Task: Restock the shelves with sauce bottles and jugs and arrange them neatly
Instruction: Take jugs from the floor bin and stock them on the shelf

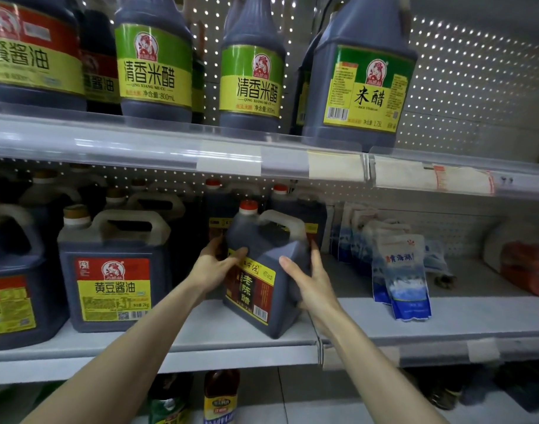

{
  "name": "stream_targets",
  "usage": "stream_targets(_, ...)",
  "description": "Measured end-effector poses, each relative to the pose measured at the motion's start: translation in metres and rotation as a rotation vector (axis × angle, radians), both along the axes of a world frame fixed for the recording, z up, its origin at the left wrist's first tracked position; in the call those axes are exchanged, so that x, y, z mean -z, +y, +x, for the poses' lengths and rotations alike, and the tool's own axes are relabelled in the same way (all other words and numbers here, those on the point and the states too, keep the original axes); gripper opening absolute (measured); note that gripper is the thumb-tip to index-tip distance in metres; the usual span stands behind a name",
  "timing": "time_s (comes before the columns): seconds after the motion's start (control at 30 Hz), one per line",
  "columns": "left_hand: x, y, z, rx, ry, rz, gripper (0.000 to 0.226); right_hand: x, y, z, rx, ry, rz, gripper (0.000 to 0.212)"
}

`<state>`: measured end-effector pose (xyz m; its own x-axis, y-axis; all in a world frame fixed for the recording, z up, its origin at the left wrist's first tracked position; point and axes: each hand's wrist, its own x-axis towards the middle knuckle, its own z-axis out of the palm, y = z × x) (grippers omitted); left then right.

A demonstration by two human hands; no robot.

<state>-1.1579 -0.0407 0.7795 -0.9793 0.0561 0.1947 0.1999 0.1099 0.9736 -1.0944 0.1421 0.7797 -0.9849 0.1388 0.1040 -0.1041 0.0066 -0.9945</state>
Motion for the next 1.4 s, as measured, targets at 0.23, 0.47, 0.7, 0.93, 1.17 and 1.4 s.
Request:
stream_targets(0.23, 0.013, 0.002, 0.016, -0.132, 0.041, 0.000, 0.045, -0.002, 0.012, -0.004, -0.063, -0.003, -0.133, 0.073)
stream_targets(0.47, 0.022, -0.011, 0.035, -0.172, 0.094, -0.069, 0.072, -0.007, 0.007, -0.012, -0.086, -0.092, -0.186, 0.114)
stream_targets(0.7, 0.019, -0.008, 0.037, -0.091, 0.001, 0.045, 0.064, 0.000, -0.003, -0.002, -0.053, -0.178, 0.072, 0.074)
stream_targets(0.93, 0.022, -0.008, 0.050, -0.083, 0.020, 0.071, 0.052, -0.001, -0.002, -0.007, -0.029, -0.179, 0.097, 0.075)
stream_targets(1.17, 0.026, -0.011, 0.049, -0.077, 0.008, 0.085, 0.061, -0.005, -0.002, -0.012, -0.036, -0.227, 0.115, 0.077)
stream_targets(1.4, 0.029, -0.006, 0.053, -0.021, -0.028, 0.154, 0.065, -0.004, -0.003, -0.012, -0.032, -0.268, 0.068, 0.078)
